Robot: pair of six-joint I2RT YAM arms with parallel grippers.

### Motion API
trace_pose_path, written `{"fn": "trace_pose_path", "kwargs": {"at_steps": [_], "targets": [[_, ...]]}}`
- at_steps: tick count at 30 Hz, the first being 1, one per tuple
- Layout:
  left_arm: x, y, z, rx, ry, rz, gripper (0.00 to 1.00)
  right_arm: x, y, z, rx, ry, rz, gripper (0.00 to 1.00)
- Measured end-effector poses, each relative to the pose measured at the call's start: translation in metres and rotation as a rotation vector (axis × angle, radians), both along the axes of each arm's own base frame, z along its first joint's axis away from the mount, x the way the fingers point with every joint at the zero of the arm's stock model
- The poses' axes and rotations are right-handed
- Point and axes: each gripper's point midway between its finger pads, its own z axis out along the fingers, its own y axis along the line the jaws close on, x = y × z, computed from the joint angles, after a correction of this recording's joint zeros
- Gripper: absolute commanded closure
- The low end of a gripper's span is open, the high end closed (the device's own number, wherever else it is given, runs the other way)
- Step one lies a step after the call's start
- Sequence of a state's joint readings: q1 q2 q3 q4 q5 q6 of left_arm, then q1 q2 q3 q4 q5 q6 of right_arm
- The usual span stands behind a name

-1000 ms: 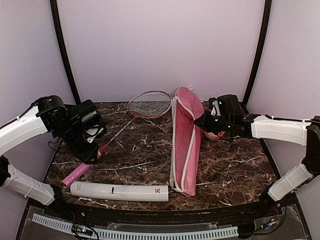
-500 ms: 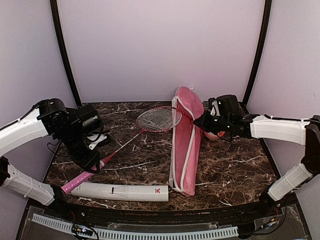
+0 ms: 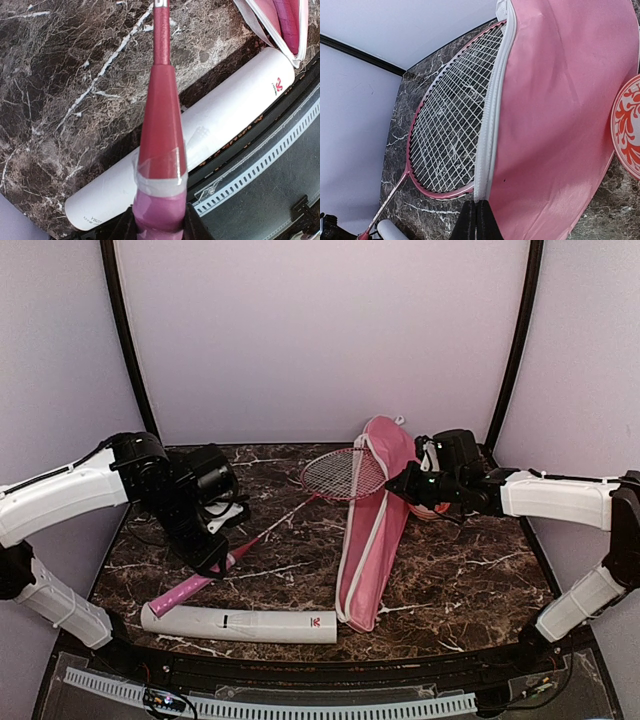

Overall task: Pack up the badminton gear
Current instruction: Place the racket in the racket bag.

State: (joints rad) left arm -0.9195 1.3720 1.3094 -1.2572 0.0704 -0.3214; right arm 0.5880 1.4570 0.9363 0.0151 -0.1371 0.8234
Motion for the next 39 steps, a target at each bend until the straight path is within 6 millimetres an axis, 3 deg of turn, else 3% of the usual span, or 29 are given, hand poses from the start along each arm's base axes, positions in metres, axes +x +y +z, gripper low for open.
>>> {"fn": "trace_pose_path", "kwargs": {"at_steps": [14, 29, 39], "targets": [[0.005, -0.014, -0.005, -0.016, -0.014, -0.037, 1.00, 0.000, 0.005, -0.002, 0.012, -0.001, 0.025, 1.00], [0.052, -0.075, -0.055, -0.034, -0.077, -0.018, 1.00, 0.011, 0.023, -0.016, -0.019, -0.005, 0.079, 1.00], [0.049, -0.093, -0.062, -0.065, -0.099, -0.022, 1.00, 0.016, 0.024, -0.019, -0.045, -0.015, 0.051, 1.00]]}}
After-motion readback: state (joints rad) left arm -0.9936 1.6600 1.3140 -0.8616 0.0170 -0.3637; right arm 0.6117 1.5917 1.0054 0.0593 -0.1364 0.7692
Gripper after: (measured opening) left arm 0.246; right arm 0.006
